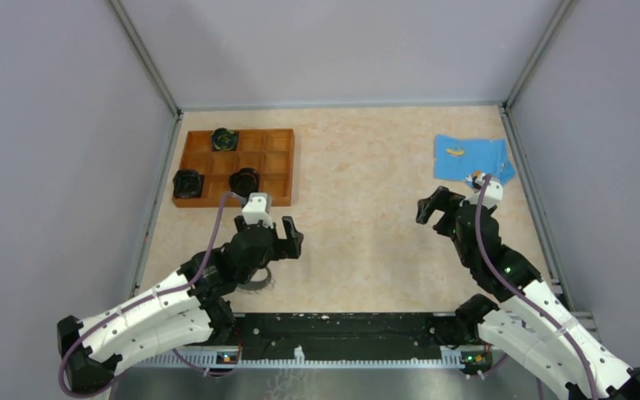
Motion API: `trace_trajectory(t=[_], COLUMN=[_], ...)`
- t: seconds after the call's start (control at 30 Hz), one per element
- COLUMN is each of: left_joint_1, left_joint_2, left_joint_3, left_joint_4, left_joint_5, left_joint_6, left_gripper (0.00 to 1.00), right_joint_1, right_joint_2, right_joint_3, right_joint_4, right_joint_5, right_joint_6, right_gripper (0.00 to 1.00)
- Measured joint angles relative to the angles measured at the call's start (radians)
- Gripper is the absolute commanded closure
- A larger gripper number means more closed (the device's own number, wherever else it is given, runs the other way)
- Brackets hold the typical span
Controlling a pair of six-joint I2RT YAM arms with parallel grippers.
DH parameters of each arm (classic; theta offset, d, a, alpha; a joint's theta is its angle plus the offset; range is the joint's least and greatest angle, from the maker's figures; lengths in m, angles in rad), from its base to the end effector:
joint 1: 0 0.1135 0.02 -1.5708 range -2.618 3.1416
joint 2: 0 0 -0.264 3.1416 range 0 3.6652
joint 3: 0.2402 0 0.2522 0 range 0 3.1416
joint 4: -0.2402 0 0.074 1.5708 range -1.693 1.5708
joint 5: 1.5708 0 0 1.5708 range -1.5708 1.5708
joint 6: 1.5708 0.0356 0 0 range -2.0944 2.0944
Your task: Remove the keys from the keyring
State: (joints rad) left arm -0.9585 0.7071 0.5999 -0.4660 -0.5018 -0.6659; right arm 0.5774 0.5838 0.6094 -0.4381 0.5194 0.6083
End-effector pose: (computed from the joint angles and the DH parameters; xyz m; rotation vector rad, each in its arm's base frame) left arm 0.1046 -0.1192 0.2614 0.0159 2.0982 -0.4552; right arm 0.1263 0.0612 0.2832 0.3609 1.9022 0.2766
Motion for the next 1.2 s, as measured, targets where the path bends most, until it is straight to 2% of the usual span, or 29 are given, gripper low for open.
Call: trace_trajectory(t=[0.47, 0.67, 0.97, 1.2], left_joint_1=[0.0, 0.0, 0.0, 0.0], left_joint_2=[-0.048, -0.021, 0.035, 0.035], left_joint_3=[-0.029, -0.032, -0.121, -0.188], left_joint_4=[-0.027, -0.034, -0.066, -0.14], left_joint_5=[-0.046, -0.047, -0.047, -0.086], left_joint_6=[-0.03, -0.076, -0.237, -0.418], left_gripper=[0.01, 0.01, 0.01, 0.01], right_joint_1=[0.0, 0.0, 0.0, 0.0], right_joint_2=[0.014, 0.022, 0.081, 0.102], right_joint_3=[0.0, 0.0, 0.0, -0.022], right_joint_4=[0.007, 0.012, 0.043, 0.071], right_joint_5=[-0.02, -0.045, -0.147, -0.219], right_joint_6=[-0.006, -0.011, -0.04, -0.04], right_gripper=[0.01, 0.01, 0.01, 0.01])
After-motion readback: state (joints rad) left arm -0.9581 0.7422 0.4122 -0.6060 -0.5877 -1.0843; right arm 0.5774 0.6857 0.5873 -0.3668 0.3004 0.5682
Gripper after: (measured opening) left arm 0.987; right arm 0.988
